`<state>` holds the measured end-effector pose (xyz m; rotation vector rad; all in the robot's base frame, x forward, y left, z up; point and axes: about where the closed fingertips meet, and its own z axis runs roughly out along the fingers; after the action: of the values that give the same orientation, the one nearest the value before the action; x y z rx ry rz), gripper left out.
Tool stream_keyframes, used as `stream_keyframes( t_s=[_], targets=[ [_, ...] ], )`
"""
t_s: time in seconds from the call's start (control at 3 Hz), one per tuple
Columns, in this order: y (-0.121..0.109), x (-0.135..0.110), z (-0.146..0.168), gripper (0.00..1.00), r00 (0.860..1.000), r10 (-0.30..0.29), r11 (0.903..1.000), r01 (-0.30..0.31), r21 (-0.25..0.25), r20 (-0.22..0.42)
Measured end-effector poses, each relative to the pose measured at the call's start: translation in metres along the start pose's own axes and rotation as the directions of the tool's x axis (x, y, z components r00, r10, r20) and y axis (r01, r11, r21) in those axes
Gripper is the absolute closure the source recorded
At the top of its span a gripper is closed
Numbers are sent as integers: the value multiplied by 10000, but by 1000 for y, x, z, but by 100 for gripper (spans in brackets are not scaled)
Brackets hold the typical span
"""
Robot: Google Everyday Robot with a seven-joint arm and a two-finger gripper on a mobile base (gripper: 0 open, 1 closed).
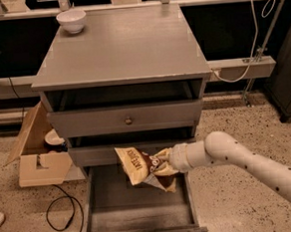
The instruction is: Pick brown chip bag from bottom drawer and place on counter
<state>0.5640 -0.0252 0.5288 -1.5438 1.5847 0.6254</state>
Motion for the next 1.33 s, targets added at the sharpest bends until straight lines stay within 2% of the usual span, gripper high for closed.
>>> stream_keyframes(
  t_s=[0.33, 0.67, 1.0, 1.33],
  targets=[
    [-13, -67, -43, 100, 9913, -1247, 9917, 1259, 275, -425],
    [-20, -86, -55, 100, 9844, -1637, 9852, 1665, 405, -651],
    [-20, -86, -55, 100, 9844, -1637, 9852, 1665, 404, -651],
    [-36, -139, -96, 100, 9647, -2550, 9610, 2604, 932, -660]
  ],
)
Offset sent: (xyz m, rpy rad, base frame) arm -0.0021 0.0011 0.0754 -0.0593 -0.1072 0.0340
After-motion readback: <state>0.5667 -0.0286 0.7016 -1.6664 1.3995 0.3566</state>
